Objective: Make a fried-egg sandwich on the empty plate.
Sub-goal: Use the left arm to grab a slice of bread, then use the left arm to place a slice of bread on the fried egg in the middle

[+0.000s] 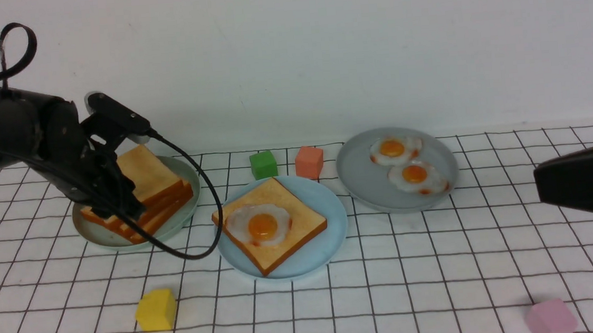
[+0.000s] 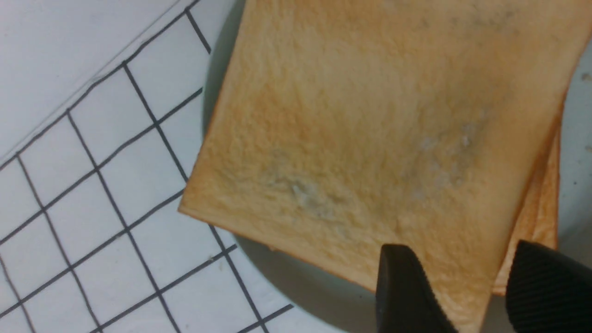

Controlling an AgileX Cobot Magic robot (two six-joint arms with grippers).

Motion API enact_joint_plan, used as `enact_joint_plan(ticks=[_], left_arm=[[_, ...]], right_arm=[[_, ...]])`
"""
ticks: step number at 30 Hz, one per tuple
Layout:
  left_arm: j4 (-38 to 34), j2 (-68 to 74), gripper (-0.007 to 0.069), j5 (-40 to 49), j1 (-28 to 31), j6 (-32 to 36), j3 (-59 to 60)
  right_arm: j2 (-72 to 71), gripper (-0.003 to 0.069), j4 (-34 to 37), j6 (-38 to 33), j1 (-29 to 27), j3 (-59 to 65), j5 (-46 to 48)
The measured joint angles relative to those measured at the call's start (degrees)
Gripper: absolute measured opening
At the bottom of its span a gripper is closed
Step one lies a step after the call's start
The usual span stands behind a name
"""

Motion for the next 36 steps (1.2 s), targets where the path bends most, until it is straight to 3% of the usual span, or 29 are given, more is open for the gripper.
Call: enact_joint_plan(ticks=[14,18,23,26,31,36], left_arm=[[0.2,3.1,0.0304,-3.3,0.0,0.0,-0.1],[0.1,3.4,0.0222,-3.2,0.0,0.0,-0.2],[-0.5,3.3,0.0022,-3.0,0.0,0.0,-0.2],[-0.5,2.7,0.0006,-2.5,-0.4,0.0,-0.2],[-0.5,-1.9,0.0006,-0.5,-3.3,-0.2,-0.1],[-2.2,-7.7,0.0006,0.0,-11.7,-3.3,-0.2]], right_arm=[[0.0,0.0043,0.0,0.0,0.0,0.0,0.0],[0.0,0.0043,0.0,0.0,0.0,0.0,0.0],[0.0,0.0046,0.0,0.0,0.0,0.0,0.0],[0.0,0.0048,0.0,0.0,0.0,0.0,0.0],[-0.2,0.005,-2.5,-0.7,0.0,-0.1,0.0],[-1.0,0.0053,-5.0,-0.9,0.0,-0.1,0.2]])
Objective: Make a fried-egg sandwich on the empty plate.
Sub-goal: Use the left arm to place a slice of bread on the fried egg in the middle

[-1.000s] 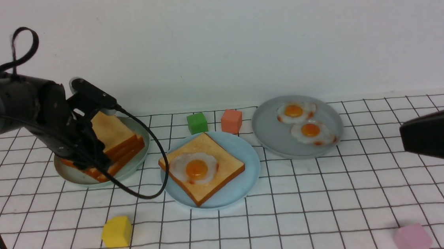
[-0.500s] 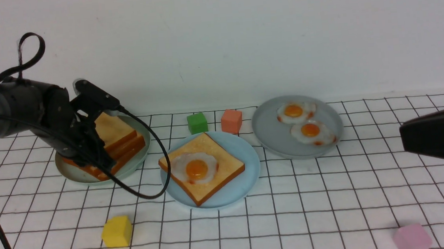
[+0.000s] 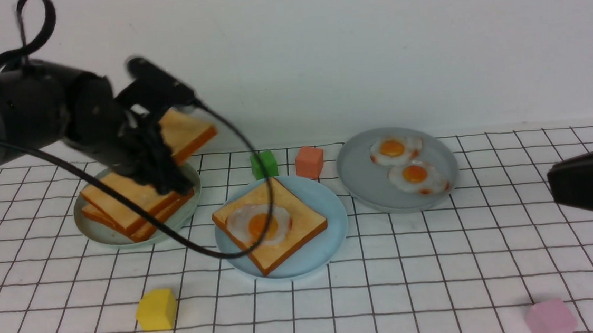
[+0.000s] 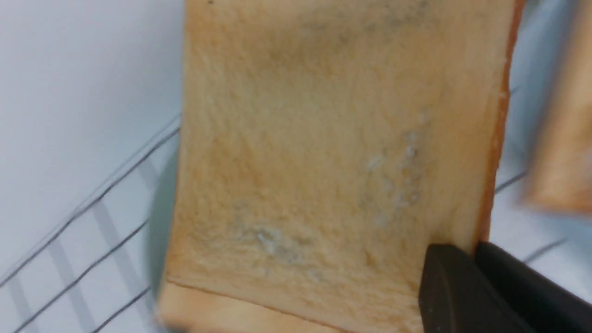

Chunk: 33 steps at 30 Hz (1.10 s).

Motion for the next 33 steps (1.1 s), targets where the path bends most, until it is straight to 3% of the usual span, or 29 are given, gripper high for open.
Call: enact_joint_plan(ticks=[5,10,24,31,33], left_arm=[[-1.0,1.3,0.0006,0.7,-8.8,-3.3,0.0],[-1.0,5.1,0.0006,0.7,-13.5,-4.2,0.0],[-0.9,7.9,0.001,0.7,-14.2,-6.3,0.0],[-0.9,7.9,0.0122,0.8,-14.2,-7.2,0.0],[-0.9,7.9,0.0196,0.8,-14.2,-7.2,0.0]], right_arm=[[-1.3,0.0053,-2.1,1.3,0.0,0.0,0.7],[-2.7,0.0053,-4.1,3.0,0.0,0.0,1.1],[-3.1,0.0053,-4.6,3.7,0.0,0.0,1.4],[-3.1,0.0059,-4.7,3.8,0.0,0.0,1.4],[-3.1,0.0059,-4.7,3.8,0.0,0.0,1.4]])
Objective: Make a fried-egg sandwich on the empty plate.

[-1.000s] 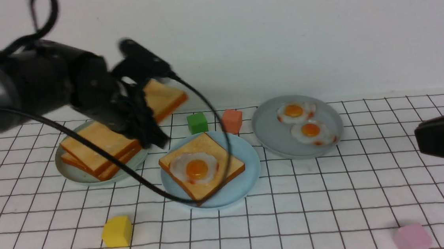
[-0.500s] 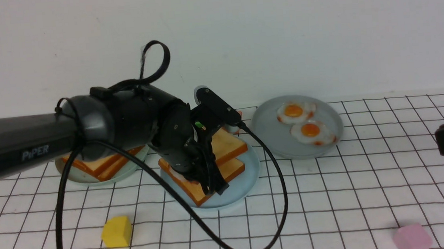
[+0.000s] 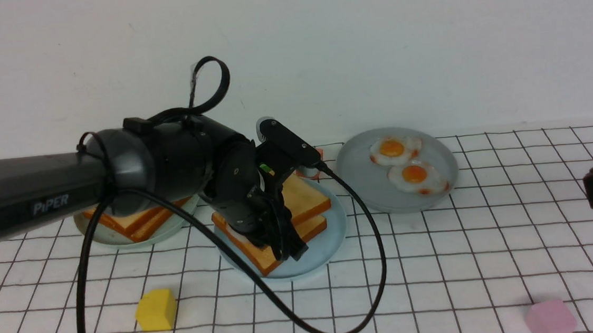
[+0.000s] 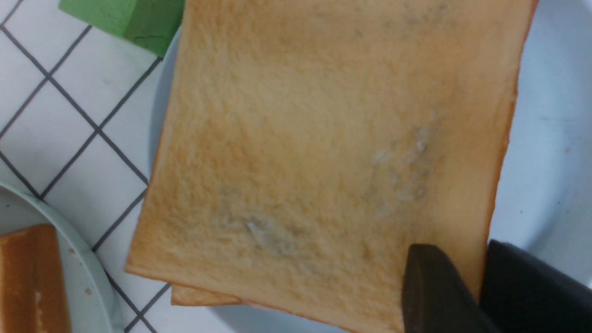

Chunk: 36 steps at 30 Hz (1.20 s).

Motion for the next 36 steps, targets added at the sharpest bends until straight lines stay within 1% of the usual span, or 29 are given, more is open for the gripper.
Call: enact_joint_plan(ticks=[2,5,11,14,16,18,20,21,25,28,29,30,31,33,36], left_arm=[[0.0,0.0,0.0241,0.1,0.0,0.0,0.0],[-0.3,0.0,0.0276,0.2,0.0,-0.2,0.0],[-2.7,-0.9,0.0285,0.8,-0.1,-0.2,0.0],[-5.3,-5.9,0.024,2.3,-1.0,-1.6,0.1],[-6.2,-13.4,0.0165,2.9,-3.0,-4.0,0.1],[-6.5,-18.6,0.0109,3.4,-4.3,-5.5,0.1],[-7.2,-26.4,0.0021,3.7,-5.7,-7.6,0.6],[-7.6,-30.3,-0.0011,3.6,-6.2,-8.6,1.4],[-9.2,-46.0,-0.0013,1.0,-6.5,-12.8,9.5],[-11.1,-57.0,-0.0013,-2.8,-6.5,-13.7,19.8],[-11.3,-57.0,-0.0013,-2.8,-6.5,-13.7,20.6],[-12.4,-62.4,-0.0013,-5.8,-6.5,-13.9,26.1],[-12.7,-63.7,-0.0013,-6.6,-6.5,-13.9,27.7],[-15.1,-71.8,-0.0013,-12.7,-6.5,-14.0,37.8],[-17.0,-78.9,-0.0013,-18.9,-6.5,-14.1,47.3]], right_arm=[[0.0,0.0059,0.0,0.0,0.0,0.0,0.0],[0.0,0.0062,-0.3,0.0,0.0,0.0,0.0],[0.0,0.0064,-0.4,0.0,0.0,0.0,0.0],[0.0,0.0064,-0.4,0.0,0.0,0.0,0.0],[0.0,0.0067,-0.4,0.0,0.0,0.0,0.0],[0.0,0.0069,-0.4,0.1,0.0,0.0,0.1],[0.0,0.007,-0.4,0.3,0.0,0.0,0.7],[-0.1,0.0071,-0.4,0.6,0.0,0.0,1.2],[0.0,0.0074,-2.1,3.6,0.0,0.0,4.4],[0.0,0.0071,-4.6,6.5,0.0,0.0,6.4],[0.0,0.0069,-4.8,6.8,0.0,0.0,6.5],[0.0,0.0059,-6.3,8.5,0.0,0.0,7.4],[-0.1,0.0055,-6.8,9.1,0.0,0.0,7.6],[-0.3,0.0014,-10.1,13.1,0.0,0.1,9.3],[-1.8,-0.0001,-12.4,17.8,0.0,1.1,9.9]])
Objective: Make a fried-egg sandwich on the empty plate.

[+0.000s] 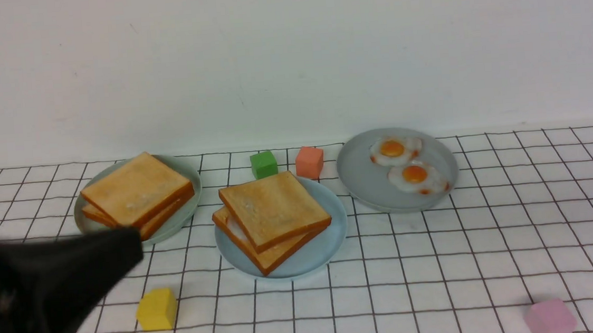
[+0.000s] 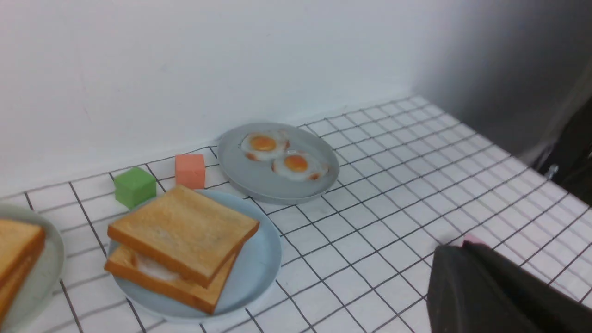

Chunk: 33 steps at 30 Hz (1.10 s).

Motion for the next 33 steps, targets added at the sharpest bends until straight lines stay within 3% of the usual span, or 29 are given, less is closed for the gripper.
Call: enact_joint_plan(ticks=[6,13,28,33], left_arm=[[-1.3,-10.5,-0.0013,-8.6,0.0,0.0,11.9],[-1.5,-12.7,-0.0013,-8.2,0.0,0.0,16.1],[-1.6,-12.7,-0.0013,-2.6,0.0,0.0,16.8],[-1.6,-12.7,-0.0013,-2.2,0.0,0.0,16.8]], right_arm=[[-7.3,0.0001,-3.2,8.5,0.0,5.9,-0.8],[-15.1,0.0004,-3.9,12.7,0.0,10.3,-3.9],[-17.6,0.0015,-4.7,13.6,-0.1,11.1,-2.5],[-22.9,0.0015,-10.7,13.3,-6.7,17.6,-11.3]])
